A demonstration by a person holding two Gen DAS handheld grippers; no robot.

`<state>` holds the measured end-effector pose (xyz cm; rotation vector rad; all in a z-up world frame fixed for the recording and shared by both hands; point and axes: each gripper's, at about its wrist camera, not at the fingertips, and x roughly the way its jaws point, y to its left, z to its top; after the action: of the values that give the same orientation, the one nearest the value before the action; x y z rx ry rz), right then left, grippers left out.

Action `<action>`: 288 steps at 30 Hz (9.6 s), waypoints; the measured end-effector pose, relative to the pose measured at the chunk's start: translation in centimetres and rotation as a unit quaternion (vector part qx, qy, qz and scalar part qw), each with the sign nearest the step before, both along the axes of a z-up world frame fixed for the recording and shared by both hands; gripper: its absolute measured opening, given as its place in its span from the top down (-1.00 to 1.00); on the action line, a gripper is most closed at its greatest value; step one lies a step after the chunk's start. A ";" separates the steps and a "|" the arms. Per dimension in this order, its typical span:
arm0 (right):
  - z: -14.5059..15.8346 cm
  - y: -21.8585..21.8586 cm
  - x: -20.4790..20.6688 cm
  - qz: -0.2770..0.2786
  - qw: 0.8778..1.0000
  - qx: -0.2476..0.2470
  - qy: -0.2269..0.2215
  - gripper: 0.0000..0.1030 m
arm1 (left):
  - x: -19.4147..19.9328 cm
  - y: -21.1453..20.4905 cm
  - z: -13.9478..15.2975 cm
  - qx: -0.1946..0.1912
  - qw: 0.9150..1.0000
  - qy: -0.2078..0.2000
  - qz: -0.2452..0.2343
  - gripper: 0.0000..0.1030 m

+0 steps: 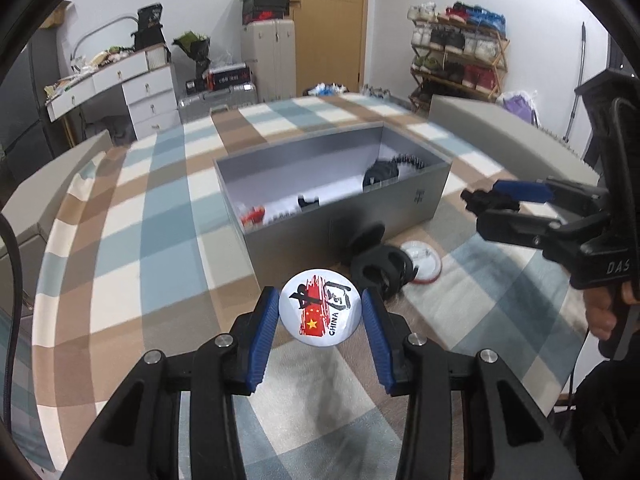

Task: Organize jewelry
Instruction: 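Lift and carry the white badge and black headband over the grey box, then open both grippers to drop the badge and headband into the box, then withdraw both grippers toward the black claw clip and badge beside the box, then grasp the white round badge with the right gripper, then grasp the black claw clip with the left gripper while the right gripper holds the badge, then carry the claw clip and the badge over the grey box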

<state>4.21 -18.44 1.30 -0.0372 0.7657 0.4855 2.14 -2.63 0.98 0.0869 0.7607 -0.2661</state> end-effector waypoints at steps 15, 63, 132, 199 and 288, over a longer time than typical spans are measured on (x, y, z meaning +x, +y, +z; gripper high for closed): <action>4.5 0.8 0.7 0.014 0.998 0.044 -0.053 -0.72 | 1.1 1.5 3.3 -0.018 0.997 -0.071 0.036 0.28; 1.6 1.8 7.6 -0.008 0.995 0.101 -0.012 -0.72 | 5.6 0.2 1.1 0.009 0.996 -0.072 0.061 0.28; -4.0 0.7 2.9 0.005 0.995 -0.083 0.055 -1.00 | 0.4 1.3 -1.0 -0.022 0.997 -0.028 0.064 -0.62; -3.4 1.6 1.6 0.029 0.994 -0.103 0.030 1.00 | 0.6 1.1 -2.1 -0.020 0.998 0.003 0.057 -0.62; 7.3 1.2 2.4 0.034 0.994 0.049 -0.087 0.20 | 3.3 0.7 5.3 -0.052 0.991 -0.110 0.060 0.17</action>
<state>6.63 -17.23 8.59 -0.0140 0.5704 0.5756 5.40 -1.93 6.32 -0.0278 0.5292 -0.1782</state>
